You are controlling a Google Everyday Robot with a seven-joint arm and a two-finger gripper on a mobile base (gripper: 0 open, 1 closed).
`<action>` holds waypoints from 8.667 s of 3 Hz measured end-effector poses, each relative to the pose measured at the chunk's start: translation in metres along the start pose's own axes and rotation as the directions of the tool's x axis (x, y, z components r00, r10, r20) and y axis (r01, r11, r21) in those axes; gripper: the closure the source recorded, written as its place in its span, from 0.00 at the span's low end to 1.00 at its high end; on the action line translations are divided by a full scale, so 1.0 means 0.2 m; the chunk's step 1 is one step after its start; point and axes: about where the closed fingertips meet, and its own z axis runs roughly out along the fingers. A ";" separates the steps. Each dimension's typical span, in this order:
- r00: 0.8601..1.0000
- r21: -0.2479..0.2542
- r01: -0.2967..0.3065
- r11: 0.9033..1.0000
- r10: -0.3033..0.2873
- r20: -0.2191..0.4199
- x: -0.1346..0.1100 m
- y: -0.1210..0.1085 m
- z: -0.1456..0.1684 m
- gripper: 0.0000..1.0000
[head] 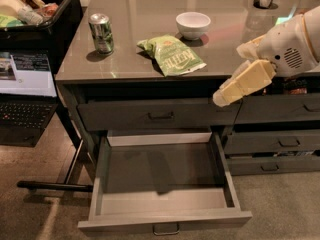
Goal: Place green jalapeno chip bag into middle drawer
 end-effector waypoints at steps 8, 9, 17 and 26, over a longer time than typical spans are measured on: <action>0.983 0.322 -0.164 0.932 0.183 -0.028 -0.26 -0.97 1.20 0.19; 0.976 0.319 -0.184 0.930 0.212 -0.055 -0.22 -0.97 1.24 0.42; 0.966 -0.232 0.213 0.949 -0.240 -0.098 0.51 -0.03 1.19 1.00; 0.983 -0.477 -0.167 0.863 0.182 -0.016 1.30 0.44 2.45 0.36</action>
Offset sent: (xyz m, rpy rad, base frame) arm 0.1134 0.0262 -0.0122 0.0428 -0.1040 -0.2014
